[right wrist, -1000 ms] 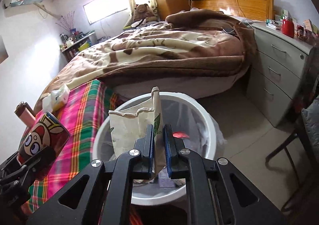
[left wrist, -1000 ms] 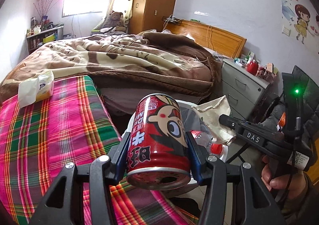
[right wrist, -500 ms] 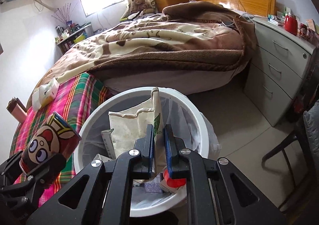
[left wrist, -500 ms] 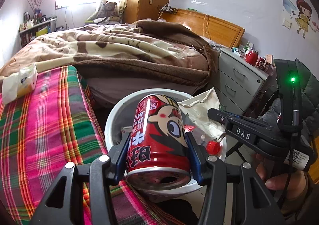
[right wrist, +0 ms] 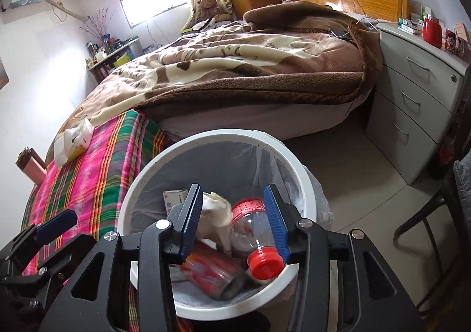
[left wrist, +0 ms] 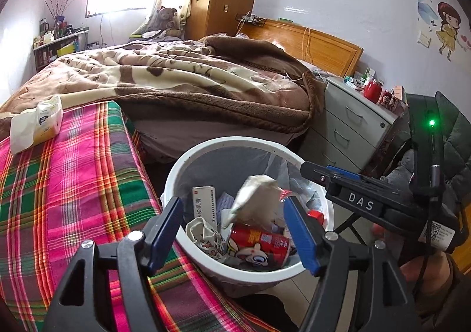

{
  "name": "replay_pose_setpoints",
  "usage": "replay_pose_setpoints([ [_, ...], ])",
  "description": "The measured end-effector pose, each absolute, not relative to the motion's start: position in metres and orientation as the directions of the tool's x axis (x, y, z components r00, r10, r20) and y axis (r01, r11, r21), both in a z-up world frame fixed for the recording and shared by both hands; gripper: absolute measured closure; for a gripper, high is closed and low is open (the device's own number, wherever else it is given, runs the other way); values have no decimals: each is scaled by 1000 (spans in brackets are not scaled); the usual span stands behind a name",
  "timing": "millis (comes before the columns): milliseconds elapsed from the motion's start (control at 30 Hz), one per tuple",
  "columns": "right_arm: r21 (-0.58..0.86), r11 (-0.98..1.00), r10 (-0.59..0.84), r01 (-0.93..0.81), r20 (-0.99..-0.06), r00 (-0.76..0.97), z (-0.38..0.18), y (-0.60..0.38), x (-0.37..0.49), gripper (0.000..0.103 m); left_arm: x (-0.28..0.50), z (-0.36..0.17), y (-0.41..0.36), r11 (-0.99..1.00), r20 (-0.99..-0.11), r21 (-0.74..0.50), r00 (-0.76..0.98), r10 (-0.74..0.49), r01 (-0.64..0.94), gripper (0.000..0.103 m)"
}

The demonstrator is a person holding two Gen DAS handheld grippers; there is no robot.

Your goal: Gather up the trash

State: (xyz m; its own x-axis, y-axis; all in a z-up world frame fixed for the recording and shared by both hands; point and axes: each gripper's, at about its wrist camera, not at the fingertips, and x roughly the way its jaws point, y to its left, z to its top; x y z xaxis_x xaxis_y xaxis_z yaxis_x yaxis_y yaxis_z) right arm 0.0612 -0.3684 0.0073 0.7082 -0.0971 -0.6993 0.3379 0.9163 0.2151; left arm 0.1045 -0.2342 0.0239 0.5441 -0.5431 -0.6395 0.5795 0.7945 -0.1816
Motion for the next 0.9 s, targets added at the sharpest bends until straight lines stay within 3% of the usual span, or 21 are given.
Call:
replay_pose_setpoints([
  [467, 254, 928, -58, 272, -624, 779, 21, -337, 31, 58, 74, 34, -187, 848, -585, -155, 645, -492, 506, 25],
  [733, 233, 950, -56, 209, -532, 845, 28, -304, 1, 41, 48, 38, -152, 889, -548, -123, 717, -431, 440, 23],
  [900, 195, 964, -55, 178, -509, 859, 28, -284, -12, 39, 32, 39, -134, 911, -531, -101, 752, -389, 400, 19],
])
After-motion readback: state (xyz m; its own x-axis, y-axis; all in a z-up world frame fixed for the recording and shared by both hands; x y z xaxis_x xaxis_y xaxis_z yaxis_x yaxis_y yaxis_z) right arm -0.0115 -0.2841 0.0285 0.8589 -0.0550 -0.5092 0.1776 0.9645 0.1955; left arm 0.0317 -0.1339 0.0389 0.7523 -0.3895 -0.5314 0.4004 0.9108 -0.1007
